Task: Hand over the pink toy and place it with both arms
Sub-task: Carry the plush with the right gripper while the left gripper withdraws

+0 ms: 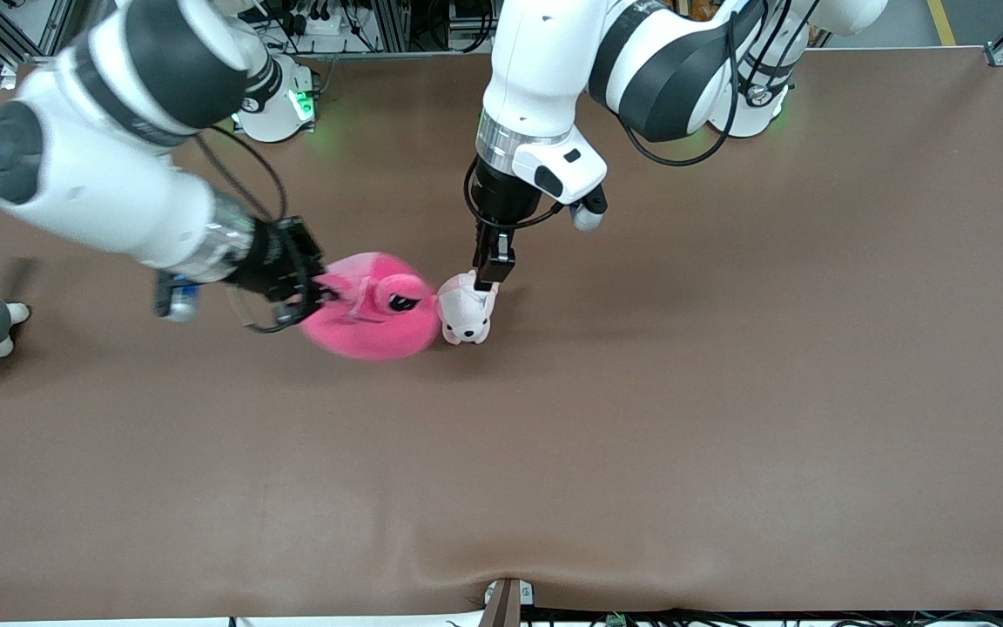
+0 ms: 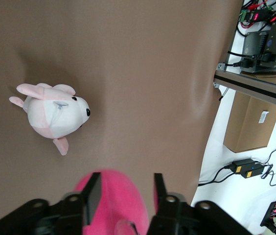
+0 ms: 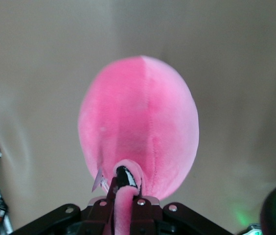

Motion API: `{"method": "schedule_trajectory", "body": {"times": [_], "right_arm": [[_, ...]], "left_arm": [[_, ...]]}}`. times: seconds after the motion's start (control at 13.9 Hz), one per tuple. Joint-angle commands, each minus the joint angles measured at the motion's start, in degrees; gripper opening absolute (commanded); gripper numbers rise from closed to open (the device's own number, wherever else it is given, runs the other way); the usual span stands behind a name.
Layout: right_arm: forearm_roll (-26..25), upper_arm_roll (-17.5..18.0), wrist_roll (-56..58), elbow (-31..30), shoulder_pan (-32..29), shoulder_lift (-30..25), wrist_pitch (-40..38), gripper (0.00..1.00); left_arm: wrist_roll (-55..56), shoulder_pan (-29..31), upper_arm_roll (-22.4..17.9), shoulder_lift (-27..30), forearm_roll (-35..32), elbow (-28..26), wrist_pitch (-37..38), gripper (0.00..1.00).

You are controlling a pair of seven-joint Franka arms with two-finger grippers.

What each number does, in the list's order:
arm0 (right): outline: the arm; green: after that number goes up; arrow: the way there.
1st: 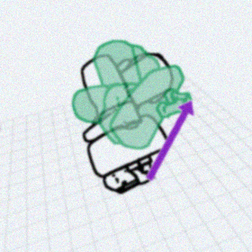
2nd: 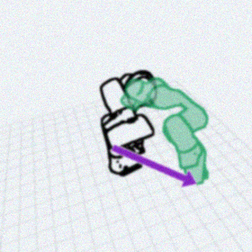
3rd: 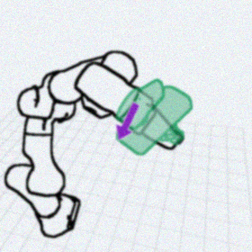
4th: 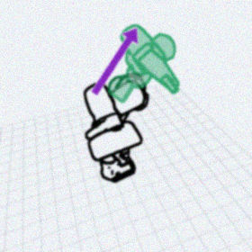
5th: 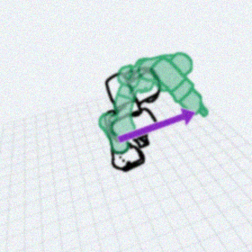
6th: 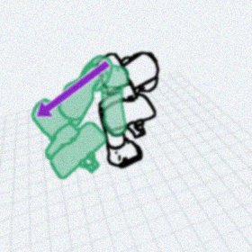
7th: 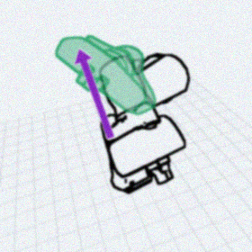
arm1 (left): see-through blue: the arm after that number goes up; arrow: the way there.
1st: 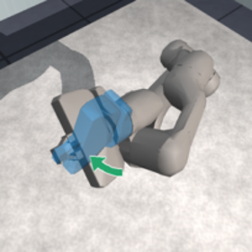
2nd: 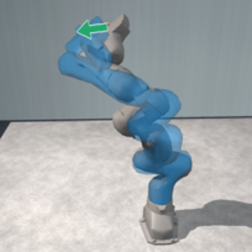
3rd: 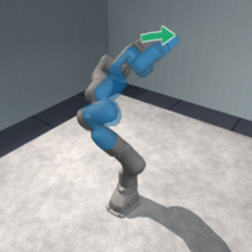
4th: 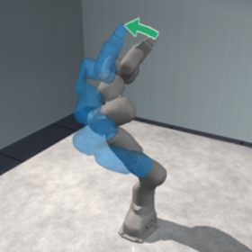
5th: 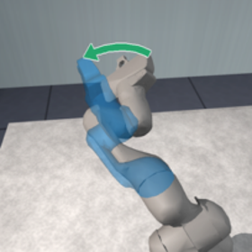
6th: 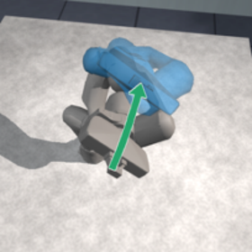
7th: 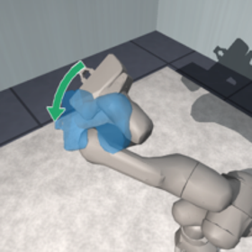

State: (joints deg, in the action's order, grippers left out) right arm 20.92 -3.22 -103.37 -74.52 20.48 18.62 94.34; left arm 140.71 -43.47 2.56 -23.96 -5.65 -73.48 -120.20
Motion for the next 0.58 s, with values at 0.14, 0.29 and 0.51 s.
{"method": "schedule_trajectory", "body": {"times": [0.14, 0.29, 0.51], "right_arm": [[-0.62, 0.59, 3.67, -0.45, -4.91, -1.48, -0.74, 0.00], [-0.53, 0.50, 10.17, -1.06, -10.09, -0.87, -3.44, 0.00], [-0.36, 0.59, 24.48, -2.37, -19.84, 2.99, -4.78, 0.00]], "left_arm": [[-5.07, 1.97, -1.58, 0.14, -1.38, 1.23, 0.67, 1.00], [-10.16, 3.47, -3.16, 0.58, -1.47, 1.14, 1.63, 1.00], [-23.14, 7.07, -3.17, 1.81, -1.29, 0.09, 5.14, 1.00]]}}
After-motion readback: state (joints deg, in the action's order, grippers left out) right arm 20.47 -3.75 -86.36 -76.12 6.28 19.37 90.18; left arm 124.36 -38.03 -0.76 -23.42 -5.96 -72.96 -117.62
